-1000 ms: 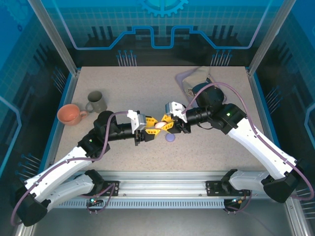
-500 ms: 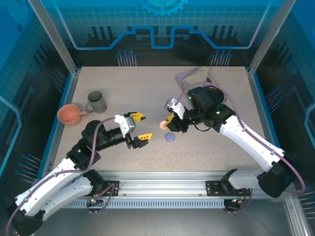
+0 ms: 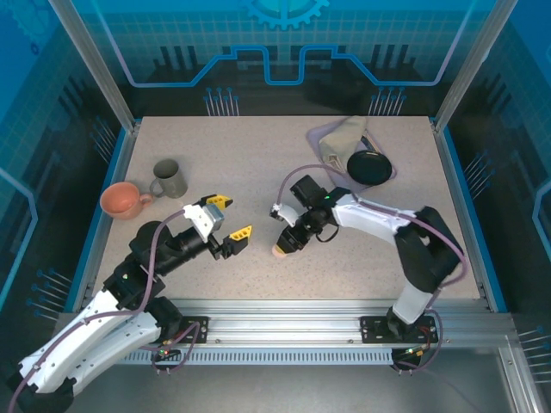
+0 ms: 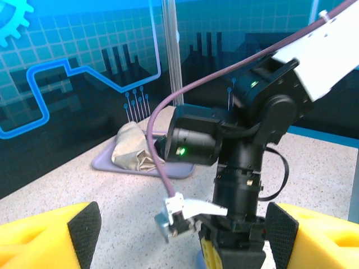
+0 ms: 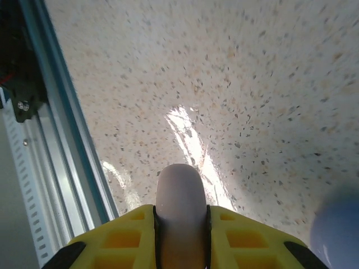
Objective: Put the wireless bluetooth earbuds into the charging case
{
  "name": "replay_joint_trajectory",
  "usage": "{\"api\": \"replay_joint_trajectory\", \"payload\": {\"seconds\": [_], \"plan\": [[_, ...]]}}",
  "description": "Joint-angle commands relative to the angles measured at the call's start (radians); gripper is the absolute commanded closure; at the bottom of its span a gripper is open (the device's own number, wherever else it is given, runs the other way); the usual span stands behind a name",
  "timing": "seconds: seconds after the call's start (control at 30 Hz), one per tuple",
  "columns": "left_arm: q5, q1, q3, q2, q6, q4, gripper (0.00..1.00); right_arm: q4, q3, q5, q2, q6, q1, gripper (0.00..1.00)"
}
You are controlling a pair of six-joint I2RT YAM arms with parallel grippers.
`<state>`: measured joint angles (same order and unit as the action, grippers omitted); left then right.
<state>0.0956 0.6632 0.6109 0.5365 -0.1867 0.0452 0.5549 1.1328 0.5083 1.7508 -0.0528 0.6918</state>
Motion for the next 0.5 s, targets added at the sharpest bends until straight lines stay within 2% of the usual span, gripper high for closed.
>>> {"api": "replay_joint_trajectory", "payload": {"seconds": [0.0, 0.3, 0.47], "plan": [[-0.026, 0.003, -0.011, -0.002, -0.019, 0.004, 0.2, 0.039, 0.076, 0.07, 0.084, -0.024, 0.03, 0.78], [-0.014, 0.003, -0.014, 0.007, -0.017, -0.002, 0.2, 0.123, 0.189, 0.097, 0.228, -0.065, 0.055, 0.76], [-0.011, 0.004, -0.011, 0.018, -0.02, -0.003, 0.2, 0.165, 0.225, 0.082, 0.269, -0.086, 0.055, 0.7]]}}
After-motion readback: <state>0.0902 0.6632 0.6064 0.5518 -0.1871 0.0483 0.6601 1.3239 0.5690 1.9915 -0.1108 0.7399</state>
